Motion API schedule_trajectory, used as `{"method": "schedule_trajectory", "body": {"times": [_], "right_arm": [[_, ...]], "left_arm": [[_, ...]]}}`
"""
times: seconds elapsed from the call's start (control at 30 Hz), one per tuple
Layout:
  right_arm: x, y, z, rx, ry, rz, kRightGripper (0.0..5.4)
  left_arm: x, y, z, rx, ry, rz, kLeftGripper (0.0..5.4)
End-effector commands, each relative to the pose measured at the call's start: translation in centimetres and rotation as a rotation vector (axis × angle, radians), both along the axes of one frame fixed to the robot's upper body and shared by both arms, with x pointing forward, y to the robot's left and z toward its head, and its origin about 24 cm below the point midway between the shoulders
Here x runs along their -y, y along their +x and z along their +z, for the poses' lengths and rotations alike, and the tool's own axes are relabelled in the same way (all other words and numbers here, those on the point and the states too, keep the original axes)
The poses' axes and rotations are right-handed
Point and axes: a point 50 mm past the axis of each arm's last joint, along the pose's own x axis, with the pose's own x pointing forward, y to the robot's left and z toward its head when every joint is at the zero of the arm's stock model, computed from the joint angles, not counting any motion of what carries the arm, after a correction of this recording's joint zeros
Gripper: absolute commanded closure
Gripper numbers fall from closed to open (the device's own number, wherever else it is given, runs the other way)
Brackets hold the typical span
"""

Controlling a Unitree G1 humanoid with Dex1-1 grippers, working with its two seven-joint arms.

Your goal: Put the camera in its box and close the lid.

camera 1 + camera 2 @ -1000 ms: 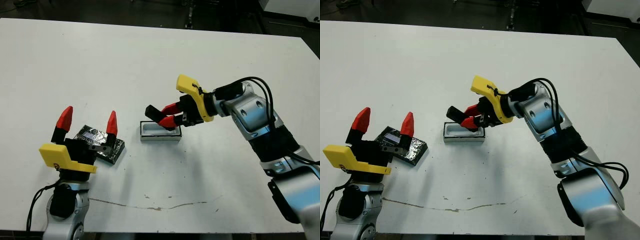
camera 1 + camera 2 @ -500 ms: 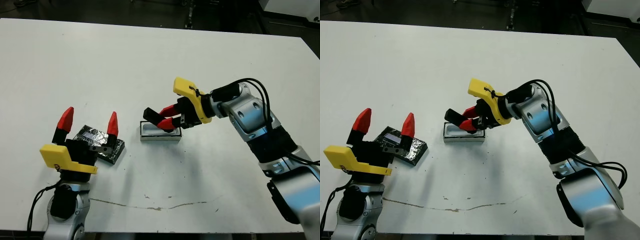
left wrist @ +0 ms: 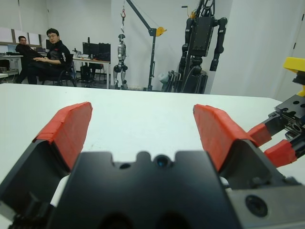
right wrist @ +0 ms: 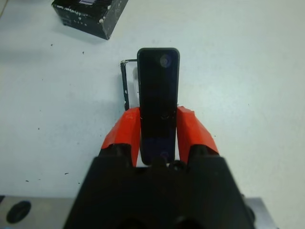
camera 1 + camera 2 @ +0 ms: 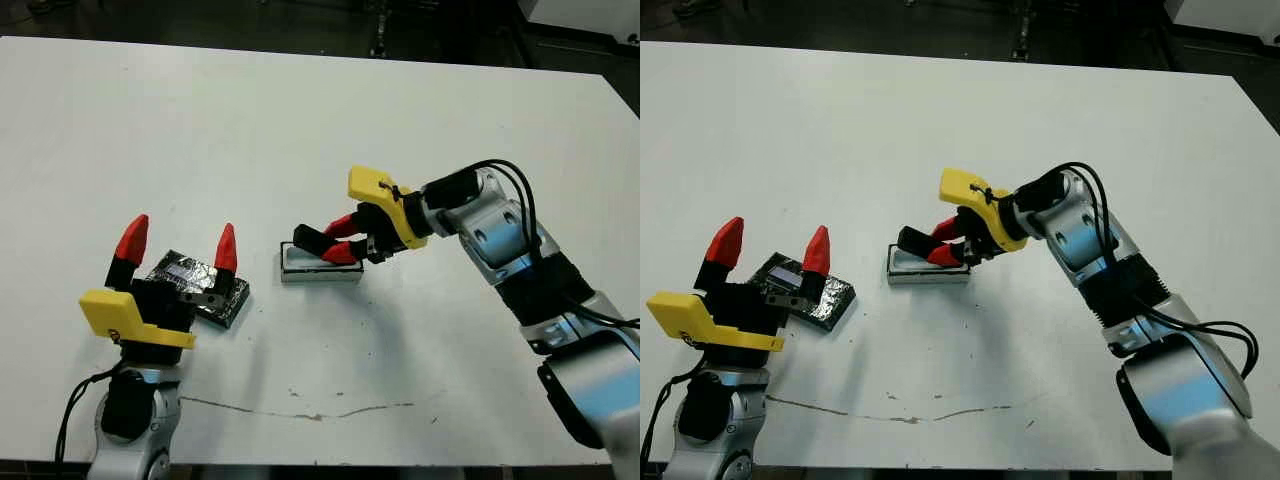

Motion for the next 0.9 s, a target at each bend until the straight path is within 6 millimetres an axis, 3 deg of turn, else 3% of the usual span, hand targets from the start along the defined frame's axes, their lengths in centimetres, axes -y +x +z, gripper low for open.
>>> {"method": "schedule_trajectory", "body": {"times": [0.03,0.9], "right_arm": [[1.05,0.48,0.39,0.04,-0.061,-0.021,3.69],[0.9,0.24,-0.27,-0.008,-0.179,-0.013,3.69]], "left_arm": [[-0.09,-0.11,-0.22,-0.01,0.013,0.01,0.0],[0.0,-0.08,-0.22,-0.011,-0.001,0.002,0.0]]}}
